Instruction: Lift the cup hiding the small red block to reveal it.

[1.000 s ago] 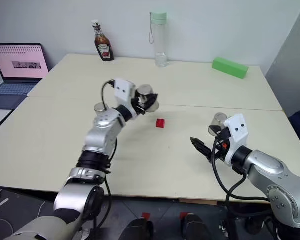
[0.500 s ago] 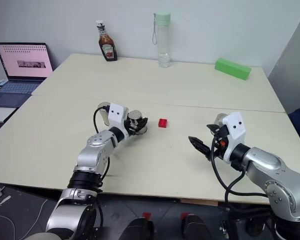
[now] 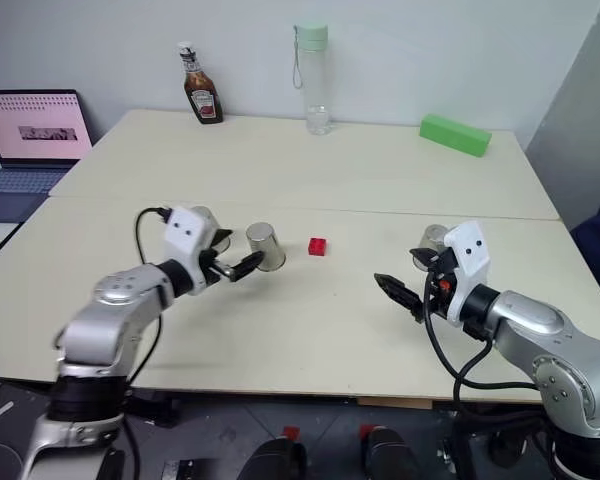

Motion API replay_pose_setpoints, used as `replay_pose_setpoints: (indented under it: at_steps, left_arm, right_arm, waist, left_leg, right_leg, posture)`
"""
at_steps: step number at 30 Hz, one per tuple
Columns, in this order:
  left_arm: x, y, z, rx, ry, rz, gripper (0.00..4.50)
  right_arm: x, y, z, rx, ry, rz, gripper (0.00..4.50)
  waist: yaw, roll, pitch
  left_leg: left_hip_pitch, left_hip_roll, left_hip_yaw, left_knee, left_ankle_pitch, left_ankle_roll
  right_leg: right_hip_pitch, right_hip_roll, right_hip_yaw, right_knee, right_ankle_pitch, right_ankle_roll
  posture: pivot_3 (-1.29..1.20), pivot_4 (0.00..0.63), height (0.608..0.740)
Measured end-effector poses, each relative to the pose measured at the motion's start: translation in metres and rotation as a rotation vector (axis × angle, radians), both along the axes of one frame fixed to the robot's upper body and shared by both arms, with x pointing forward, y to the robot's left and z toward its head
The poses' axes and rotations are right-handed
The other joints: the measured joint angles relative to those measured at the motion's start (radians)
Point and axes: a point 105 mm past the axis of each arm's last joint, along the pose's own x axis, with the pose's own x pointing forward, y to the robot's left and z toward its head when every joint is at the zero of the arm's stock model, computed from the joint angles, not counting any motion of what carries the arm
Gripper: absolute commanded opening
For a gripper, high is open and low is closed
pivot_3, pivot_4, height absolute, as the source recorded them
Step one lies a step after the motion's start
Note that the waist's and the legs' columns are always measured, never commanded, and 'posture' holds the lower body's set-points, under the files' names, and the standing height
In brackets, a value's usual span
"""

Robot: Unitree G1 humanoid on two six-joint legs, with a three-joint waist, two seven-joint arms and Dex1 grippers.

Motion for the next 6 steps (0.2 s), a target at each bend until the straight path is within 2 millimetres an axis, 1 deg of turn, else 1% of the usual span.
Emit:
replay_pose_setpoints:
  at_steps: [2,3,6]
  left_arm:
    - [-0.020,0.005,0.008,-0.003,0.051,-0.053,4.46]
    - [-0.032,0.000,0.018,-0.039,0.063,-0.111,4.46]
    - [-0.040,-0.004,0.019,-0.044,0.089,-0.152,4.46]
  right_arm:
    - [0.000,-0.003,-0.001,-0.001,0.016,0.004,4.50]
    - [-0.001,-0.003,-0.001,-0.003,0.024,0.019,4.50]
    - [-0.001,-0.002,-0.001,-0.010,0.027,0.038,4.50]
  waist:
    - [0.000,0.001,0.000]
    - [0.000,0.001,0.000]
    - [0.006,0.000,0.000]
  left_leg:
    - [0.001,-0.001,0.001,-0.001,0.000,0.000]
    - [0.001,-0.001,0.001,-0.001,0.000,0.000]
    - [0.001,-0.002,-0.001,0.000,0.000,0.000]
  right_leg:
    - [0.000,-0.001,-0.001,0.000,0.000,-0.001]
    - [0.000,-0.001,-0.001,0.000,-0.001,-0.001]
    - [0.001,-0.001,-0.001,0.000,-0.001,-0.001]
  posture:
    - [0.00,0.150,0.740]
    - [0.00,0.150,0.740]
    - [0.00,0.150,0.740]
